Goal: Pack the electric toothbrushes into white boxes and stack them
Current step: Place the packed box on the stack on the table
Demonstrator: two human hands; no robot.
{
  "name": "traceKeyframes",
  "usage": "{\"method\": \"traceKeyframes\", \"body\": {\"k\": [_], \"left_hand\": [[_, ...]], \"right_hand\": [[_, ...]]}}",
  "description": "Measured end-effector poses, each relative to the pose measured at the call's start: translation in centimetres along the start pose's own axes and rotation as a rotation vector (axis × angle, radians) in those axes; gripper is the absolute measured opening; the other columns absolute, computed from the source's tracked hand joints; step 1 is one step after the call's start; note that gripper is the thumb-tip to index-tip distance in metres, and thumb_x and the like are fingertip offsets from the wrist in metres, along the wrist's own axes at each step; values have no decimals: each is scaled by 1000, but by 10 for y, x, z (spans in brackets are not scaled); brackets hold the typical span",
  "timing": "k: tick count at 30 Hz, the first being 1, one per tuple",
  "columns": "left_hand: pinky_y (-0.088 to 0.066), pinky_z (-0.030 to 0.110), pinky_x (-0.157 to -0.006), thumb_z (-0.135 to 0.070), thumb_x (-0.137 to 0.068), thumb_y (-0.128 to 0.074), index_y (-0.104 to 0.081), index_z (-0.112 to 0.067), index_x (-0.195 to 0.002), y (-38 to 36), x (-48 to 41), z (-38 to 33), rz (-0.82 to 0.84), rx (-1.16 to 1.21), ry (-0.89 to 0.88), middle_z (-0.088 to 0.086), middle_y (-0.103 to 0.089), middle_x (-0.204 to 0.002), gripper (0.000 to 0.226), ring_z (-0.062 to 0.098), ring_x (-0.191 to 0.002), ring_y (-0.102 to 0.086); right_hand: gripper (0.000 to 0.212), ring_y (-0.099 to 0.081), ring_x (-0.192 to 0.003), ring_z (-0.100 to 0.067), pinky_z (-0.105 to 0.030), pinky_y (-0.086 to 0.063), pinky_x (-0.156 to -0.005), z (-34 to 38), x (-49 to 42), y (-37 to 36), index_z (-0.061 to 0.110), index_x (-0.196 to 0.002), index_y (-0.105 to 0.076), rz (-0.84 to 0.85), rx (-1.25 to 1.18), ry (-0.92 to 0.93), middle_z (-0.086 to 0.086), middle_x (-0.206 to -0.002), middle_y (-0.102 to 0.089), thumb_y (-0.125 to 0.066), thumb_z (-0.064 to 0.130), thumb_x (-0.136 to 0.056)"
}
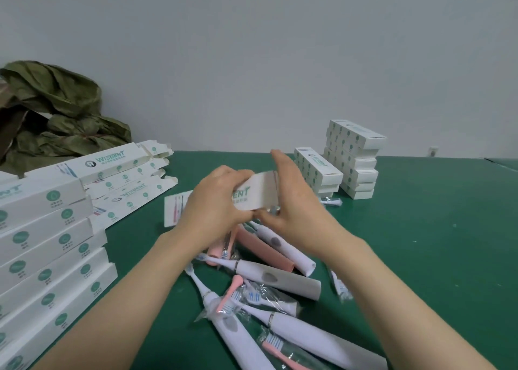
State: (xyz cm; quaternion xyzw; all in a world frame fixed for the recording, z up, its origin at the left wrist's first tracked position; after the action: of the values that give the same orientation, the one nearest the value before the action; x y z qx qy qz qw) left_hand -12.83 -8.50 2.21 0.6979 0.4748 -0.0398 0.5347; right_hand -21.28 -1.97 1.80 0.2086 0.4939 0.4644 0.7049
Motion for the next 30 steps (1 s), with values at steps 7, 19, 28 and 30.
{"method": "traceKeyframes", "body": {"k": [7,19,28,30], "left_hand": [[-29,27,-101,-30,-74,-77,-34,-23,-143,1,-1,9,18,-187,24,-4,-38,-138,81,13,-125,-30],[-44,23,-63,-32,-94,-45,-47,-29,-110,-56,23,90,311,-221,239,-11,-57,-90,16,8,-79,-57],[-44,25,-65,-33,-91,-46,-46,-32,-112,-62,16,96,302,-183,230,-11,-58,-90,21,10,-81,-57],[-43,24,-62,-32,-92,-47,-47,-31,-111,-61,14,94,306,-172,223,-12,-57,-86,20,8,-78,-56]], "right_hand": [[67,-51,-111,-21,-33,-44,-85,-14,2,19,21,-138,-43,-109,221,-19,2,-131,-50,-72,18,-78],[45,-47,-110,-30,-46,-47,-92,-172,-57,60,1,-120,-40,-415,163,-621,-15,-123,-45,-60,28,-90],[44,-50,-105,-32,-45,-49,-90,-213,-54,47,-1,-121,-42,-364,229,-728,-19,-120,-47,-58,27,-91],[47,-49,-107,-32,-45,-49,-92,-210,-54,50,-1,-122,-42,-338,230,-730,-19,-122,-47,-59,29,-90]]}}
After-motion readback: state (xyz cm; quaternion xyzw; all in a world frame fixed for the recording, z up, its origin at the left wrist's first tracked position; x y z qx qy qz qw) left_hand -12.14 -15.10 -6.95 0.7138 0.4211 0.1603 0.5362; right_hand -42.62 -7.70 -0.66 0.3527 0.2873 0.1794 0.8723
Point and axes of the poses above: each hand's wrist, its own x-axis away from the middle knuckle, its own y-axis out of the back of the hand, z = x × y, the point moved 10 cm from there along -x, towards the middle knuckle
